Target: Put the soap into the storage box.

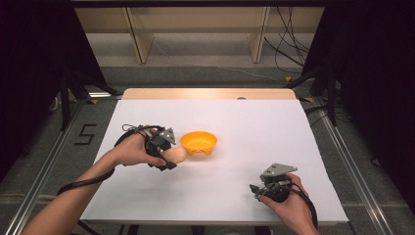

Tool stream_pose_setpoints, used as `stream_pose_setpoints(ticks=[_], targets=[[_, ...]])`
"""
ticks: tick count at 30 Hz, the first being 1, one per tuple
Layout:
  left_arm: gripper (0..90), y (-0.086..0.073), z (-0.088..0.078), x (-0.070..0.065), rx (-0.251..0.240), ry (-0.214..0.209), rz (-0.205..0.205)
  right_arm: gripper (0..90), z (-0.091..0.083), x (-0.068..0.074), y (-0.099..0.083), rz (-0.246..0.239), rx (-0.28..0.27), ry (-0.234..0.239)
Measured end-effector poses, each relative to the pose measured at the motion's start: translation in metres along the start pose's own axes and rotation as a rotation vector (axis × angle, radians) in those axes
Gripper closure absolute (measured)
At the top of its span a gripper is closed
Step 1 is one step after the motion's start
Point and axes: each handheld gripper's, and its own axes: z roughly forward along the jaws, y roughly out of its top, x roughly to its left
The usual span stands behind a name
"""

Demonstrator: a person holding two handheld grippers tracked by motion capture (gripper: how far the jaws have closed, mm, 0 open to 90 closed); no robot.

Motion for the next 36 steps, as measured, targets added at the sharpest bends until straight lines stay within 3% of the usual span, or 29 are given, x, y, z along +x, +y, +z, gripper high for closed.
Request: stream_pose_setpoints(ticks=[13,15,17,19,21,22,23,28,29,32,36], targets=[[31.9,0.01,-0.003,0.006,-0.018,0.004,0.032,48.1,0.0,-0.002,0.0,0.012,-0.021,-0.002],[31.9,0.011,-0.002,0.005,-0.044,0.004,0.01,47.9,0.0,-0.002,0.0,0.009,-0.024,-0.002],[31.8,0.014,-0.003,0.007,-0.025,0.009,0.039,47.9,0.0,-0.002,0.0,0.01,-0.032,-0.001],[31.8,0.014,-0.002,0.006,-0.047,0.007,0.016,47.8,-0.001,-0.002,0.0,0.024,-0.027,0.001],[31.9,0.016,-0.004,0.008,-0.034,0.007,0.039,47.8,-0.002,-0.002,0.0,0.018,-0.025,-0.002],[31.9,0.016,-0.003,0.007,-0.052,0.005,0.018,47.7,-0.002,-0.002,0.0,0.021,-0.027,-0.002],[31.9,0.018,-0.004,0.009,-0.035,0.008,0.044,47.8,-0.001,-0.002,0.0,0.022,-0.028,-0.002],[31.9,0.02,-0.005,0.01,-0.038,0.005,0.051,47.7,-0.001,-0.002,0.0,0.03,-0.032,-0.002],[31.9,0.021,-0.003,0.009,-0.059,0.004,0.03,47.7,-0.001,-0.002,0.001,0.033,-0.034,-0.001],[31.9,0.023,-0.004,0.009,-0.064,0.007,0.029,47.8,-0.001,-0.002,0.001,0.034,-0.034,-0.002],[31.9,0.027,-0.005,0.013,-0.045,0.004,0.068,47.8,-0.001,-0.004,0.0,0.009,-0.039,-0.006]])
